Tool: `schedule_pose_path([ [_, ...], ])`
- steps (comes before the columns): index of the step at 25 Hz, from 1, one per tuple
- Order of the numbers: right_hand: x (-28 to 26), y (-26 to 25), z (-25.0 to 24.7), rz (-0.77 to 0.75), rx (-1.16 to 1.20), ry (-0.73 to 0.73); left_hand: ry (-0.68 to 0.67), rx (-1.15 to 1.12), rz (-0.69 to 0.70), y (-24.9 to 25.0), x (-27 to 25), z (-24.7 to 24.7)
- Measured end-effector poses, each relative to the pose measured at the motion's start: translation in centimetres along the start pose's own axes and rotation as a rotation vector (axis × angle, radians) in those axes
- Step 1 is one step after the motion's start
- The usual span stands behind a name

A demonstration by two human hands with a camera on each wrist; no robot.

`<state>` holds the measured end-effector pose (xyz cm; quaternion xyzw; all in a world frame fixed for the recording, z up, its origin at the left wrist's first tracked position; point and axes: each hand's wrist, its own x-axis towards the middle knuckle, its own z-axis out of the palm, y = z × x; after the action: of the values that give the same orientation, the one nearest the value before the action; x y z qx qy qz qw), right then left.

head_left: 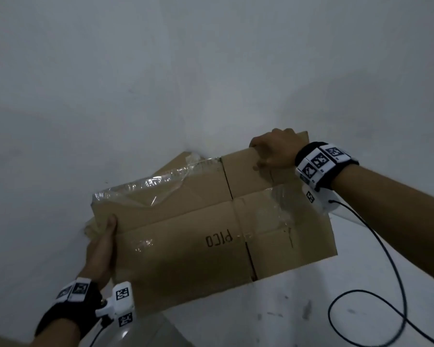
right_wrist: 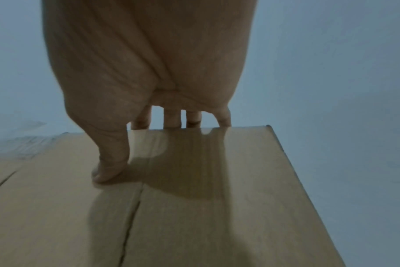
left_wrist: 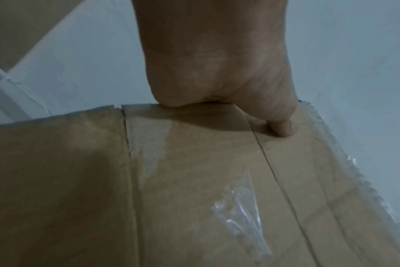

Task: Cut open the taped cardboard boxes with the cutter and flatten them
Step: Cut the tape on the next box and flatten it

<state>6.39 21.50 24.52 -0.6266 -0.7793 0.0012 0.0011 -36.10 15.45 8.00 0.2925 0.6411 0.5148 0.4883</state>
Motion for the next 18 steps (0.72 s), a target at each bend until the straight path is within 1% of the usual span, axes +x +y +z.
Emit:
schedule_pose_path([
  [4, 12.2, -5.6, 3.3, -0.052, -0.05, -0.047, 0.157, -0.13, -0.151, -2.8, 5.3, -3.6],
  [7, 20.3, -9.8, 5.8, -0.077, -0.107, -0.051, 0.223, -0.22, -0.219, -4.7, 8.8, -5.1],
  [8, 22.4, -10.9, 6.7, -0.078, -0.108, -0.04, 0.247, -0.243, -0.252, -5.3, 9.9, -5.2],
  [10, 26.7, -13.0, 9.3, -0.081, -0.021, -0.038, 0.305, -0.278, -0.292, -6.6, 12.5, -5.2],
  [12, 28.9, -14.8, 12.7, -0.041, 0.138, -0.091, 0.33, -0.308, -0.333, -8.0, 15.0, -5.2],
  [14, 29.6, -15.9, 17.1, 0.014, 0.258, -0.169, 0.289, -0.321, -0.413, -9.2, 17.2, -5.0],
  [16, 29.5, -17.0, 21.5, 0.028, 0.294, -0.315, 0.29, -0.236, -0.42, -9.8, 19.5, -4.7],
  [18, 27.6, -17.6, 24.7, 0.015, 0.265, -0.412, 0.339, -0.052, -0.399, -8.9, 19.8, -3.9],
])
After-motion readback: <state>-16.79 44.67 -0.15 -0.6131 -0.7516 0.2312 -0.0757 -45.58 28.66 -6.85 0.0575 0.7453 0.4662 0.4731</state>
